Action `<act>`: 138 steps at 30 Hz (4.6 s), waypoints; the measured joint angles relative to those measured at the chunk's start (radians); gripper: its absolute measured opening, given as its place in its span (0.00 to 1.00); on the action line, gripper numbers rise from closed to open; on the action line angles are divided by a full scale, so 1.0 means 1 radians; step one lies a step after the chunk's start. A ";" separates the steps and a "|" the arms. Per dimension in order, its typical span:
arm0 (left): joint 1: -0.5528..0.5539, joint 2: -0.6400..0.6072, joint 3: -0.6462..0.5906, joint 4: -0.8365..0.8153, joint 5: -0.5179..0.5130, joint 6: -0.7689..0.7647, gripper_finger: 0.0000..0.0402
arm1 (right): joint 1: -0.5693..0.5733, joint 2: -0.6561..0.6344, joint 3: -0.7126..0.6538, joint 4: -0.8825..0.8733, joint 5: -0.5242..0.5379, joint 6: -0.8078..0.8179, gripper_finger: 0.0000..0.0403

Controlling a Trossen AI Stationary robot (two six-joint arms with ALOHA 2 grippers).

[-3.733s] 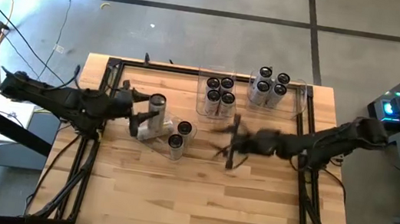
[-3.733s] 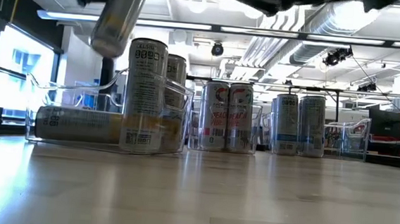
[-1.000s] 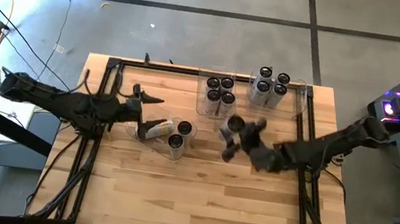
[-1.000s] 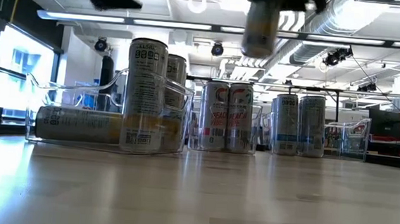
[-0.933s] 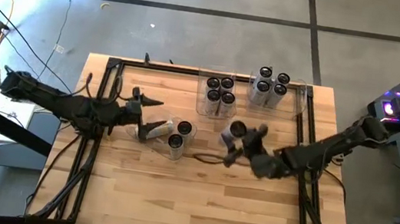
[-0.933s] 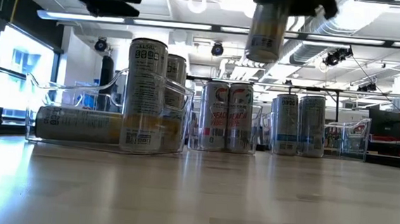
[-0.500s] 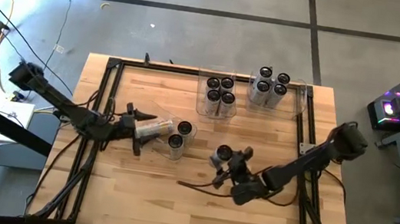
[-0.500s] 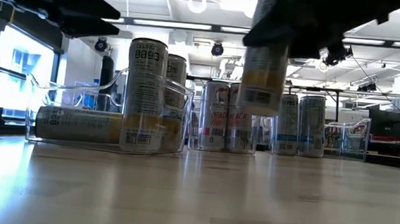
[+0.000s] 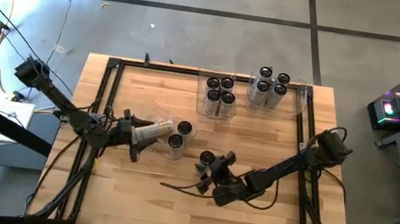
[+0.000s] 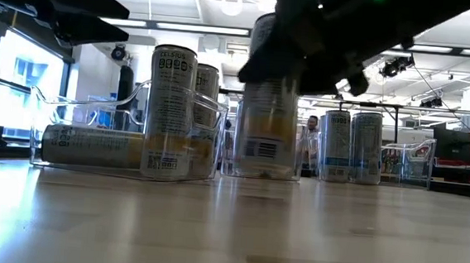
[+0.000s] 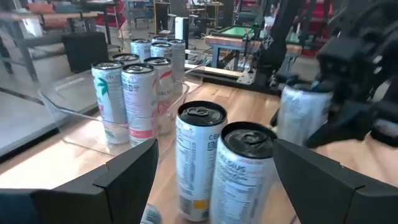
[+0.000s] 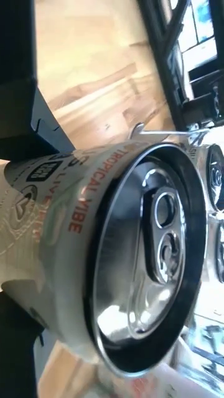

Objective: Sort soda cans
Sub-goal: Remove the white-yellow soda can from the top left transparent bin, then adjust the white-yellow soda can into the top left transparent bin

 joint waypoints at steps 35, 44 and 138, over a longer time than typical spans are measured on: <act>-0.021 0.000 0.161 -0.201 0.100 0.017 0.77 | 0.036 -0.094 0.006 0.046 -0.052 -0.230 0.86; 0.047 0.000 0.507 -0.900 0.260 -0.249 0.77 | 0.146 -0.235 0.006 0.041 0.113 -0.410 0.86; 0.429 0.276 0.850 -1.274 0.922 -0.410 0.58 | -0.094 0.094 0.493 0.009 -0.171 -1.816 0.86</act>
